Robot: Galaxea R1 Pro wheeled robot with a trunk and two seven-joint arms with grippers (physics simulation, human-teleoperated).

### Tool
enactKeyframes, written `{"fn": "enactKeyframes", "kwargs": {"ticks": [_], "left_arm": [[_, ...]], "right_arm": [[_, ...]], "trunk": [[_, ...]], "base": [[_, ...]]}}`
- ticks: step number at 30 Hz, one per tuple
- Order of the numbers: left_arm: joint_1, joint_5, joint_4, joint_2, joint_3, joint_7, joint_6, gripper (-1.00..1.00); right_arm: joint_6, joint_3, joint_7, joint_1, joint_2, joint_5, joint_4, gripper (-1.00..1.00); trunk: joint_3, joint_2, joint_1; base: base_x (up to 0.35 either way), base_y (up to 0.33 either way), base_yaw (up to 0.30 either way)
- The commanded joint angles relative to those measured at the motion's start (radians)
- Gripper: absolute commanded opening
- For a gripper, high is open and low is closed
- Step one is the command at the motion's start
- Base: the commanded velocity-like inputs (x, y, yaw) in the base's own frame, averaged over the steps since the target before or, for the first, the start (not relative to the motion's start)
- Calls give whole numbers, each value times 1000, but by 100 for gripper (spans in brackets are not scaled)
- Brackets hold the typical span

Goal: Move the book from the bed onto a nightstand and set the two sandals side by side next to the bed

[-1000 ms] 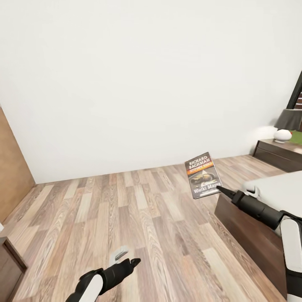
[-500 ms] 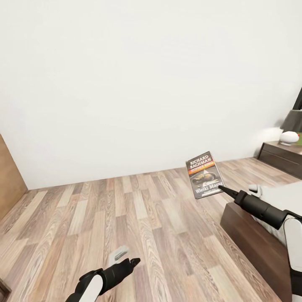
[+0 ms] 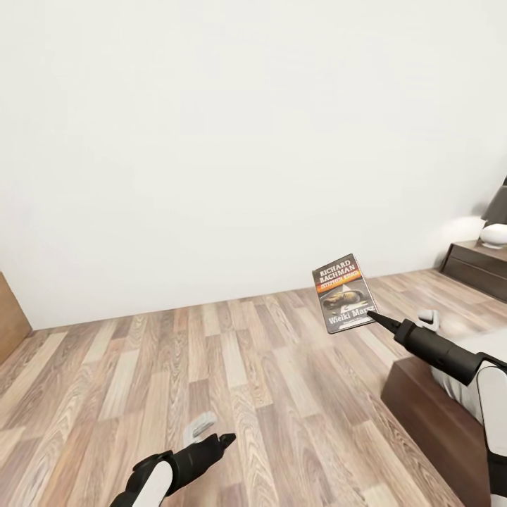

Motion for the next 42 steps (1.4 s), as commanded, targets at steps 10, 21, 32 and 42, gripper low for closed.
{"fn": "enactKeyframes", "kwargs": {"ticks": [10, 21, 32, 42], "left_arm": [[-1, 12, 10, 0, 0, 10, 4, 100], [-1, 12, 14, 0, 1, 10, 3, 100], [-1, 10, 16, 0, 1, 10, -1, 100], [-1, 8, 16, -1, 1, 10, -2, 100]], "right_arm": [[6, -4, 8, -1, -1, -5, 0, -100], [7, -4, 7, -1, -1, -4, 0, -100], [8, -4, 7, -1, -1, -5, 0, -100], [8, -4, 7, -1, -1, -5, 0, -100]], "trunk": [[-1, 0, 0], [-1, 0, 0], [-1, 0, 0], [-1, 0, 0]], "base": [[304, 97, -9], [262, 184, -211], [258, 193, -265], [267, 154, -267]]}}
